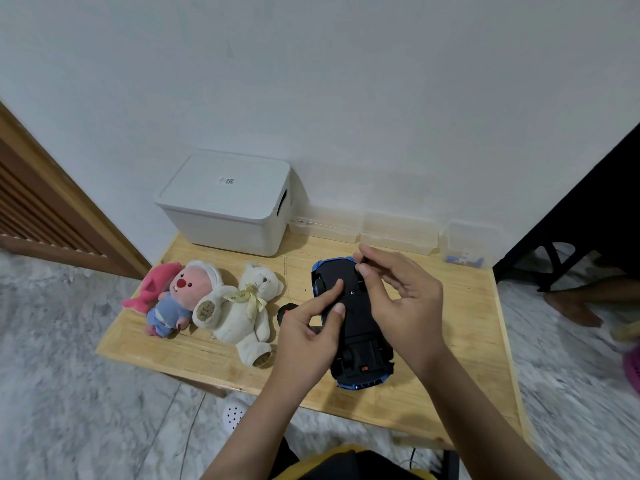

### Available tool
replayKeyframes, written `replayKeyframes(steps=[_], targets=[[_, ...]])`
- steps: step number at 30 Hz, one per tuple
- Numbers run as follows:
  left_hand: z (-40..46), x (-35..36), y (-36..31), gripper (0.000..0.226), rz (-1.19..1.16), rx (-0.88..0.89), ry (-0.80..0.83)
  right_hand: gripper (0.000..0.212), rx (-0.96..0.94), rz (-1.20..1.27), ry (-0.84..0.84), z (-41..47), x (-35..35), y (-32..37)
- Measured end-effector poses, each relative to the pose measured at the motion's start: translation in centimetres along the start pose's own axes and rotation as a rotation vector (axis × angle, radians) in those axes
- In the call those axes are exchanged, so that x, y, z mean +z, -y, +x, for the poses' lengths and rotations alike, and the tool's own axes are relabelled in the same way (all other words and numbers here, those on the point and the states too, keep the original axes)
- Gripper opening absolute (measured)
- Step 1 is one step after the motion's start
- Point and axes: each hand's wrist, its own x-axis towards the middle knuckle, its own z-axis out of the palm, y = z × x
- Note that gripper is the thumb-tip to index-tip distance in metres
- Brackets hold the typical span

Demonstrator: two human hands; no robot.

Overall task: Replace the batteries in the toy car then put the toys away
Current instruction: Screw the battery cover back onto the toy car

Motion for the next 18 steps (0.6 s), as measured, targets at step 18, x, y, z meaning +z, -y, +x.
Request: replayKeyframes(steps=[18], targets=[[-1.4, -1.0, -0.2, 0.033, 0.009, -0.008, -0.023, 0.028, 0.078, 0.108, 0.037, -0.5, -0.5, 1.4]])
